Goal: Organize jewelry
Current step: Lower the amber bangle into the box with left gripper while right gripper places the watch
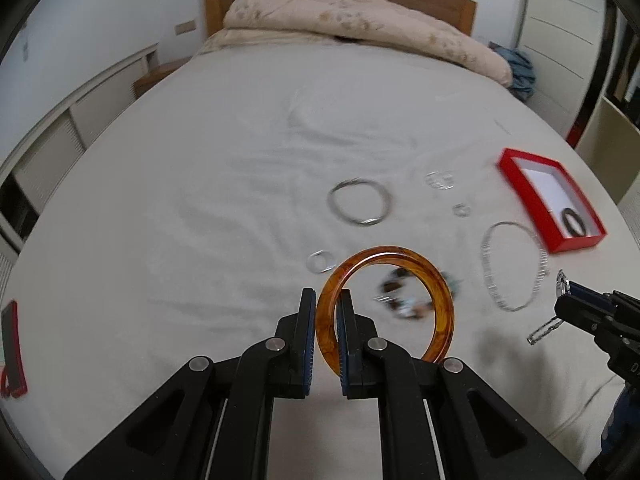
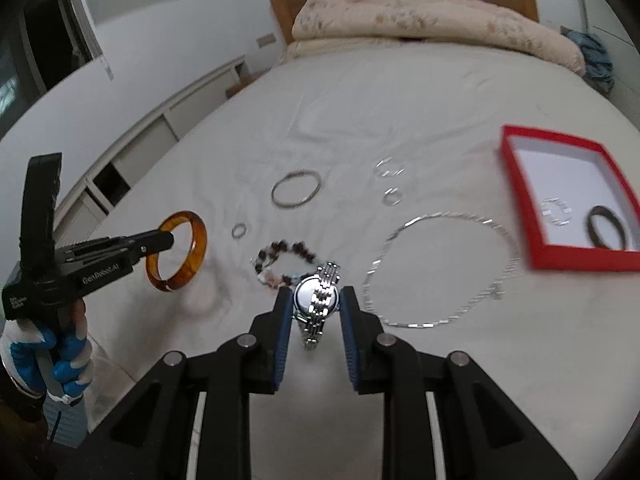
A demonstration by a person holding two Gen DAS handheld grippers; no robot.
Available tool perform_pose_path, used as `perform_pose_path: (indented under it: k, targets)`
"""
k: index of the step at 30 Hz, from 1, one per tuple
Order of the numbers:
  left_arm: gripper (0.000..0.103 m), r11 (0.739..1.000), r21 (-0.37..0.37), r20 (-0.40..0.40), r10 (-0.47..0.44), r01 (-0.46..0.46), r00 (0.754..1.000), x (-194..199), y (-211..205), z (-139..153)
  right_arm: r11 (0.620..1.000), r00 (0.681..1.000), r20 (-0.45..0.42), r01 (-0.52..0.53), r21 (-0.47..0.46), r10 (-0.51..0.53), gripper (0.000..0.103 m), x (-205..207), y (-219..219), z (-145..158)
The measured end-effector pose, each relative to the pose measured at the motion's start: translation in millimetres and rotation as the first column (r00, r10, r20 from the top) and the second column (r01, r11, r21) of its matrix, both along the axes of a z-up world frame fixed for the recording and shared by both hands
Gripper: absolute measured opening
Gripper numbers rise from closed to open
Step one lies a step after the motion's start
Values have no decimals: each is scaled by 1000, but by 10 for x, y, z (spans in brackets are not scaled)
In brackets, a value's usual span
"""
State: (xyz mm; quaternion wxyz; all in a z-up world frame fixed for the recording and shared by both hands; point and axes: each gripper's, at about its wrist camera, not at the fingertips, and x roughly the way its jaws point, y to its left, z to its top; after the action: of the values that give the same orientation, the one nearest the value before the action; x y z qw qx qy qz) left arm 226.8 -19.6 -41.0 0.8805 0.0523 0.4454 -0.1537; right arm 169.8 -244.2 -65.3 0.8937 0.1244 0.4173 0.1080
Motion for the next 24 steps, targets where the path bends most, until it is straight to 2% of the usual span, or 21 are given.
perform_pose_path:
  k: [6, 13, 20, 24]
  targets:
    - [10, 998, -19, 25, -67, 68, 997, -118, -589, 251, 996, 995, 53, 89, -6, -89, 22, -293, -568, 301]
    - [10, 987, -47, 33, -155, 156, 987, -127, -1411, 449, 983, 980, 85, 181, -20, -179, 22, -523, -1252, 508]
    - [10, 973, -58, 21, -224, 224, 974, 39, -2208, 453, 969, 966, 100, 243, -48, -237, 22, -410, -1904, 564]
    - [10, 969, -46, 11, -243, 243, 970, 319, -2750, 370, 962, 962, 94, 262, -69, -255, 22, -113, -2290, 445]
